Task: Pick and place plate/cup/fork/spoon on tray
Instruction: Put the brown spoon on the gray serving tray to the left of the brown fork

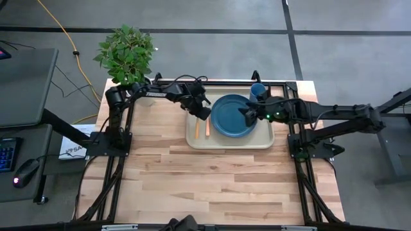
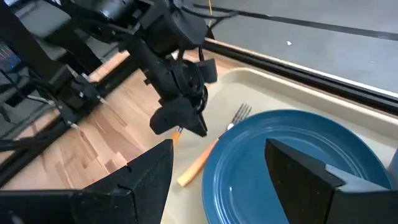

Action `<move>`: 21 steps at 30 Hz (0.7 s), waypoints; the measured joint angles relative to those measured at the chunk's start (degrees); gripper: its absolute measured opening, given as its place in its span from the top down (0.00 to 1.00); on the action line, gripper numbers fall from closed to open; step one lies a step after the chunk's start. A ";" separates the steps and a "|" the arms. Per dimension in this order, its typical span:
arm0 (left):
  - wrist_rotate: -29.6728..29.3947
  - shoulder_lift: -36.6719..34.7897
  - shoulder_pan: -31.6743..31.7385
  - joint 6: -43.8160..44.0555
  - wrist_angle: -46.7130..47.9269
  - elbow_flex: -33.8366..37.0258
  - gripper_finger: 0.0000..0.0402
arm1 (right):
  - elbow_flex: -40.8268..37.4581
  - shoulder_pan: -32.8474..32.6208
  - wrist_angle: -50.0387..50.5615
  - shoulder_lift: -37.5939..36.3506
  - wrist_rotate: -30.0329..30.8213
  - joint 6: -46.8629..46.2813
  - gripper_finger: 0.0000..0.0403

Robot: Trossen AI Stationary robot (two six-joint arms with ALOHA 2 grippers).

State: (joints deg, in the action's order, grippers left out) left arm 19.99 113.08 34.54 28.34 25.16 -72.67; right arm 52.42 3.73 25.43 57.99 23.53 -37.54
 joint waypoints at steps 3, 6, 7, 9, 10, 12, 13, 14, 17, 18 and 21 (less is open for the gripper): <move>-4.06 0.20 -0.06 0.00 -1.02 0.01 0.88 | 0.00 0.00 0.00 1.37 -0.02 -0.08 0.40; -7.60 0.23 0.00 0.02 -1.50 0.01 0.85 | 0.00 0.00 0.00 2.06 -0.02 -1.17 0.40; -9.22 0.23 0.00 0.01 -1.67 0.01 0.84 | 0.00 0.00 0.03 2.11 -0.02 -1.22 0.40; -11.76 0.27 -0.01 0.00 -1.75 0.01 0.83 | 0.00 0.00 -0.02 2.11 0.00 -1.18 0.40; -12.16 0.28 -0.04 0.00 -1.84 0.01 0.83 | 0.00 0.00 0.00 2.09 0.00 -1.20 0.40; -12.20 0.28 -0.05 0.00 -2.30 0.01 0.82 | 0.00 0.00 0.00 2.09 0.00 -1.17 0.40; -12.22 0.28 -0.13 0.00 -2.51 0.01 0.82 | 0.00 0.00 0.00 2.09 0.00 -1.16 0.40; -12.24 0.28 -0.20 0.00 -2.68 0.01 0.82 | 0.00 0.00 -0.02 2.09 0.00 -1.16 0.40; -12.58 0.28 -0.46 0.00 -2.77 0.01 0.83 | 0.00 0.00 -0.01 2.09 0.02 -1.13 0.40; -13.17 0.28 -0.48 -0.02 -2.77 0.01 0.83 | 0.00 0.00 0.00 2.09 0.02 -1.11 0.40; -15.29 0.28 -0.49 -0.01 -2.78 0.01 0.82 | 0.00 0.00 -0.02 2.09 0.02 -1.10 0.40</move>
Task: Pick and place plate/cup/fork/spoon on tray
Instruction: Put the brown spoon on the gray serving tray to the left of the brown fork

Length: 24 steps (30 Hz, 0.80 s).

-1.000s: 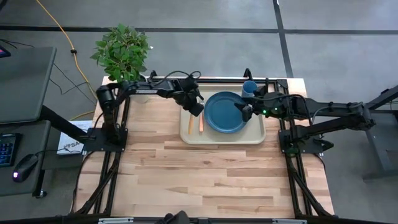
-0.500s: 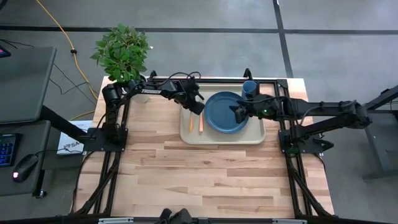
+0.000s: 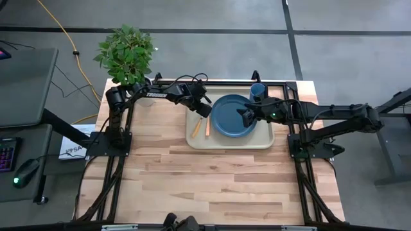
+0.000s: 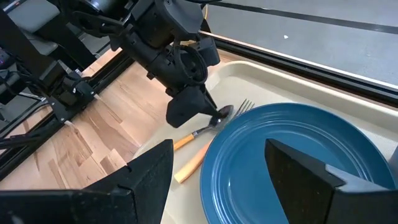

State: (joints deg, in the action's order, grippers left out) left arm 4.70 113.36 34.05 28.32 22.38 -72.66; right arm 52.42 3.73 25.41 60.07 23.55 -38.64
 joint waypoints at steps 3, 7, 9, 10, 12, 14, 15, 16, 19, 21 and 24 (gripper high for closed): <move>-0.92 0.00 0.20 -0.01 0.01 0.00 0.82 | 0.00 0.00 -0.01 0.00 0.02 -0.03 0.40; -0.78 0.00 1.18 -1.16 0.09 0.00 0.82 | 0.00 0.00 -0.01 0.00 0.02 -0.08 0.40; 0.56 -0.27 1.81 -1.49 0.15 0.05 0.83 | 0.00 0.00 -0.01 0.00 0.02 -0.08 0.40; 1.12 -0.60 2.03 -1.91 0.12 0.09 0.83 | 0.00 0.00 0.00 -0.02 0.02 -0.01 0.40; 1.26 -1.83 2.07 -3.62 -0.10 0.09 0.88 | 0.00 0.00 -0.01 -0.02 0.24 -0.01 0.40; 0.67 -3.47 1.96 -5.66 -0.37 0.09 0.95 | 0.00 0.00 -0.01 -0.02 0.37 0.03 0.40; 0.34 -4.19 1.71 -6.26 -0.39 0.07 0.98 | 0.00 0.00 0.01 -0.02 0.37 0.03 0.40; 0.28 -4.71 1.27 -6.47 -0.36 0.07 0.98 | 0.00 0.00 0.00 -0.02 0.37 0.03 0.40; 0.86 -5.01 -0.96 -9.74 0.16 0.07 1.00 | 0.00 0.00 0.02 -0.04 0.50 0.05 0.40; 1.06 -4.00 -2.83 -10.94 0.30 0.15 1.00 | 0.00 0.01 0.02 -0.04 1.25 0.05 0.40; 0.87 -1.65 -4.55 -10.43 0.30 0.72 1.00 | 0.00 0.02 0.00 -0.04 2.53 0.02 0.40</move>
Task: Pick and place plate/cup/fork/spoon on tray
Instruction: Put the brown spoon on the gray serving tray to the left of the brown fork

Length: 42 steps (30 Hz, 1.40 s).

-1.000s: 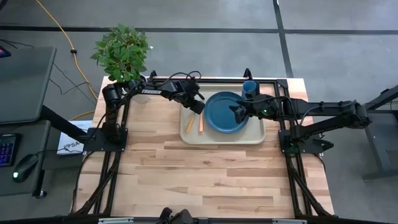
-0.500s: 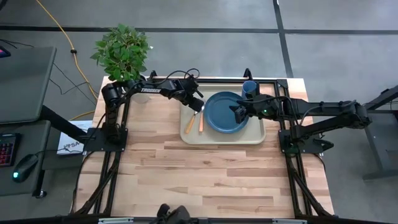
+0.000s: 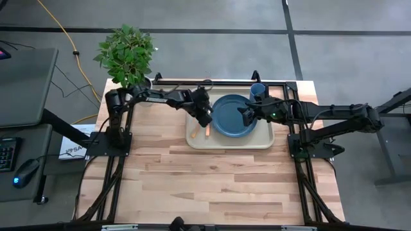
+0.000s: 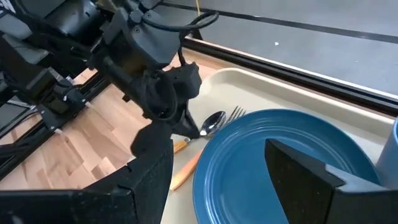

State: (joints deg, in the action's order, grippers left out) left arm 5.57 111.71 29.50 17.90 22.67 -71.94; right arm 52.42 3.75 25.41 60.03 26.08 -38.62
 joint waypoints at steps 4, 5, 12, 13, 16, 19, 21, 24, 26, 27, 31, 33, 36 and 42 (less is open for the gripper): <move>-1.55 0.42 -0.27 0.79 -3.23 -0.22 1.00 | 0.00 0.00 0.02 0.00 0.35 -0.15 0.40; -2.31 0.44 -0.22 0.93 -3.05 -0.21 1.00 | 0.00 0.00 0.04 0.00 0.29 -0.24 0.40; -3.84 0.47 1.54 1.43 -2.39 -0.19 1.00 | 0.00 0.00 0.04 0.00 0.22 -1.45 0.40; -3.49 0.61 1.81 1.42 -2.56 -0.14 1.00 | 0.00 0.00 0.02 0.00 0.24 -1.45 0.40; -1.61 1.79 2.34 1.43 -2.24 -0.03 1.00 | 0.00 0.00 0.00 0.00 0.22 -1.45 0.40; -0.66 2.97 2.47 1.63 -2.27 -0.02 1.00 | 0.00 0.00 0.00 0.00 0.20 -1.45 0.40; -0.65 3.48 2.51 1.53 -2.15 -0.02 1.00 | 0.00 0.00 -0.05 0.00 0.22 -1.45 0.40; -0.91 3.60 2.51 1.71 -2.03 -0.02 1.00 | 0.00 0.00 -0.05 0.00 0.27 -1.48 0.40; -2.67 3.55 2.55 2.58 -1.67 -0.04 1.00 | 0.00 0.00 -0.05 0.00 0.27 -1.48 0.40; -3.21 3.42 2.66 2.95 -1.45 -0.04 1.00 | 0.00 0.00 -0.05 0.00 0.29 -1.47 0.40; -5.71 2.86 3.40 5.47 -0.39 -0.04 1.00 | 0.00 0.00 -0.05 0.00 0.29 -1.48 0.40; -6.83 2.85 3.80 7.24 0.41 -0.04 1.00 | 0.00 0.00 -0.05 0.00 0.32 -1.48 0.40; -7.10 2.75 4.28 9.64 1.67 -0.04 1.00 | 0.00 0.00 -0.05 0.00 0.35 -1.48 0.40; -6.97 2.72 3.76 13.02 1.86 -0.07 1.00 | 0.00 0.00 -0.05 0.00 0.78 -1.40 0.40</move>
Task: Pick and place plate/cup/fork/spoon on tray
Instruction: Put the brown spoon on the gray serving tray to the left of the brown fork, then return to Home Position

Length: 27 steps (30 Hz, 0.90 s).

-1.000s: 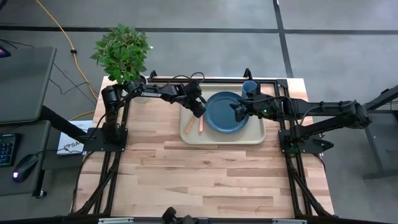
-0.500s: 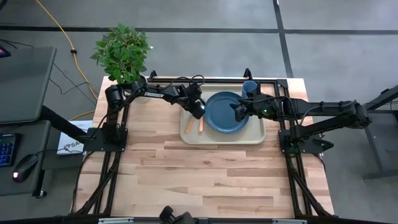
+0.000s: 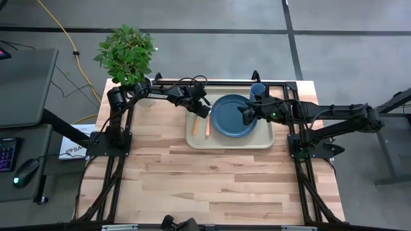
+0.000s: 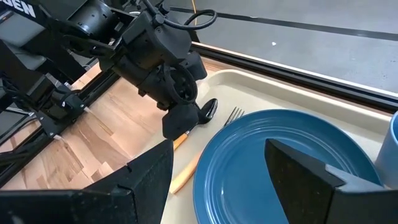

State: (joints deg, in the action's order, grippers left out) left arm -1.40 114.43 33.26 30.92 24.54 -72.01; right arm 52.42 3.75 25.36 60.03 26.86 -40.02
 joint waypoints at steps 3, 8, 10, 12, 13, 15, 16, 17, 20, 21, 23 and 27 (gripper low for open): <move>2.06 0.00 0.00 1.52 -0.42 0.00 1.00 | 0.00 0.00 0.00 0.00 0.03 0.25 0.40; 2.70 -0.90 -0.28 1.97 -0.26 0.02 1.00 | 0.00 0.00 0.02 0.00 0.16 0.81 0.40; 2.50 -1.89 -0.31 1.97 -0.94 0.02 1.00 | 0.00 0.00 0.02 0.00 0.35 1.39 0.40; 2.29 -2.81 -0.32 1.94 -1.48 0.02 1.00 | 0.00 0.00 0.02 0.00 0.43 1.43 0.40; 2.22 -3.23 -0.22 1.94 -1.67 0.02 1.00 | 0.00 0.00 0.02 0.00 0.58 1.45 0.40; 2.24 -4.14 0.05 1.88 -1.62 0.02 1.00 | 0.00 0.00 0.02 0.00 0.59 1.45 0.40; 2.25 -4.81 0.11 1.43 -1.60 0.02 1.00 | 0.00 0.00 0.02 0.00 0.60 1.45 0.40; 2.38 -5.78 0.11 0.65 -1.58 0.02 1.00 | 0.00 0.00 0.02 0.00 0.60 1.45 0.40; 3.69 -10.16 -0.29 -3.74 -1.47 0.02 1.00 | 0.00 0.00 0.02 0.00 0.62 1.50 0.40; 4.66 -11.91 -0.79 -5.62 -1.40 0.02 1.00 | 0.00 0.00 0.02 0.00 0.62 1.57 0.40; 6.60 -15.98 -2.31 -8.96 -1.32 0.02 1.00 | 0.00 0.00 0.02 0.00 0.60 2.23 0.40; 7.01 -25.90 -7.65 -14.95 -3.61 0.55 1.00 | 0.00 0.00 0.02 0.02 0.25 4.08 0.41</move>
State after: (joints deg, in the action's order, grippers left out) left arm 5.61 88.54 25.60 15.97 20.93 -71.46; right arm 52.42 3.75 25.39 60.05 27.11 -35.93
